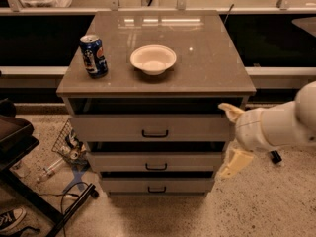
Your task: Open top drawer
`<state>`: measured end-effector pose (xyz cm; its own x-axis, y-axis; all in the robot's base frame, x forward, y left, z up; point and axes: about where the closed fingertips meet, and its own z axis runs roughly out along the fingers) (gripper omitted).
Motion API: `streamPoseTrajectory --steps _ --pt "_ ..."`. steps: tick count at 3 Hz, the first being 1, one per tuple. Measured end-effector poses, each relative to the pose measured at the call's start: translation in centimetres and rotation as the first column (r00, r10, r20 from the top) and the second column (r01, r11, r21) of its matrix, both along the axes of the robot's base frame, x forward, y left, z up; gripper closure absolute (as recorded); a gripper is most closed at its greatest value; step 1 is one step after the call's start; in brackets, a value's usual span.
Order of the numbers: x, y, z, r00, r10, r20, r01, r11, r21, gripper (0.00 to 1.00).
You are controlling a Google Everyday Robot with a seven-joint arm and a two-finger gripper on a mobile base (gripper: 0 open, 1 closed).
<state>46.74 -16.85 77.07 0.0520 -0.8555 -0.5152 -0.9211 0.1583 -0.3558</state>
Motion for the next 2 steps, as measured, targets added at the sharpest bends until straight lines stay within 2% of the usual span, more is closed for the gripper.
streamPoseTrajectory --steps 2 --pt "2.3 4.1 -5.8 0.9957 0.093 -0.002 -0.093 0.995 -0.022 0.00"
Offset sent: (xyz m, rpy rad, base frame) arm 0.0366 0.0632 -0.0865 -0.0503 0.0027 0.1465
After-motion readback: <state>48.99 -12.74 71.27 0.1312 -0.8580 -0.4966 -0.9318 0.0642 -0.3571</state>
